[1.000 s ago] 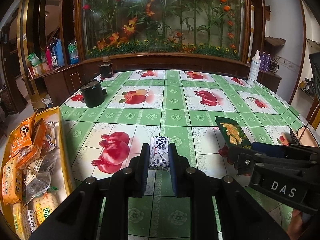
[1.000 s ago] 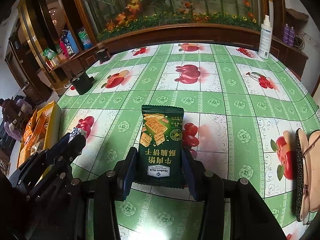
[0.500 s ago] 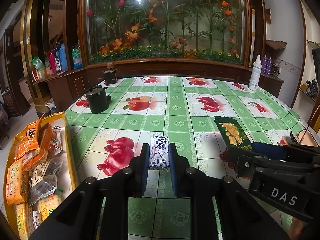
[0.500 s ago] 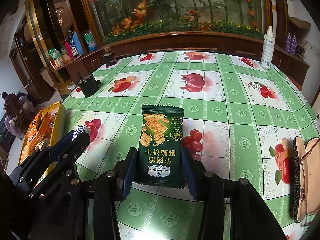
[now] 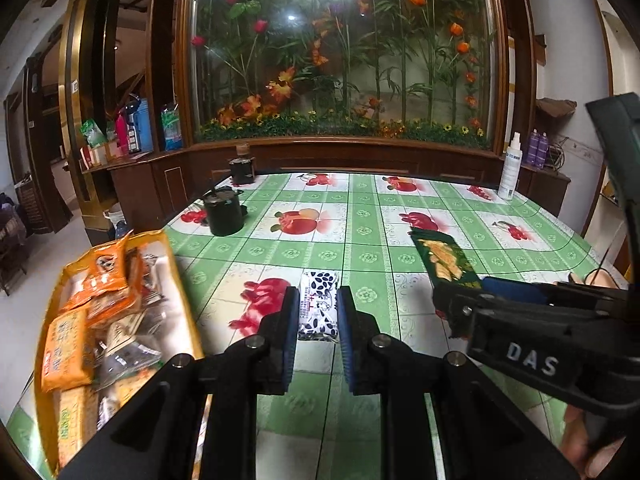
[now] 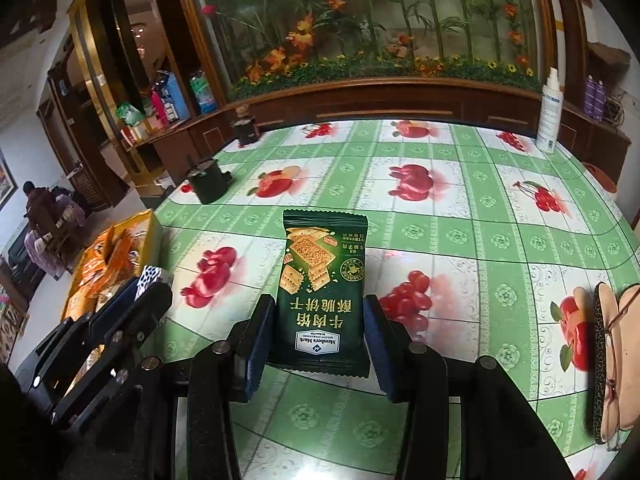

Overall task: Organize snacks
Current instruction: 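Carry the candy stick and green cracker pack over the white tray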

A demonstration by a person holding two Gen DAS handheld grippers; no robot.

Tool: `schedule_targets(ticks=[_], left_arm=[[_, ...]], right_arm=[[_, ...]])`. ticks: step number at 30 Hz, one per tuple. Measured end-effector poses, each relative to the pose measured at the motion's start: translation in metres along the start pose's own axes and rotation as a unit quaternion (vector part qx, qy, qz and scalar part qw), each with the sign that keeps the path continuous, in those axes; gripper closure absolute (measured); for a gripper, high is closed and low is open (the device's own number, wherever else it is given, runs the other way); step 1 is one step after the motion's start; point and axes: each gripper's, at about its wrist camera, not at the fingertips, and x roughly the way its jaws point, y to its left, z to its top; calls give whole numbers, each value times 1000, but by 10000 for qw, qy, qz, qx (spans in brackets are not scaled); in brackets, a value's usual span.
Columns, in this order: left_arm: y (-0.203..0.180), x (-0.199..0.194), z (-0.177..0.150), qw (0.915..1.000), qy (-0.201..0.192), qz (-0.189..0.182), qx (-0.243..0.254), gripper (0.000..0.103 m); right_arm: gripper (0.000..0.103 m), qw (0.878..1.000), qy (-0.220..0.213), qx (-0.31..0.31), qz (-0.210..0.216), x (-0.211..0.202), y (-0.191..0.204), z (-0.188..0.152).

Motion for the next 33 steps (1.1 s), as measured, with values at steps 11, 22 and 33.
schedule_targets(ticks=[11,22,33], left_arm=[[33,-44,-5,9996,-195,191,-83,85],[81,-59,-17,9981,-180,454,-377,85],[128,-56,-36,9944,46,675,-812,85]], right_arm=[[55,9982,-59,-312,501,-12,48,-10],[54,9961,25,-483,731,-6,95,-23],[54,9935,118,-752,850,11,140,-30]])
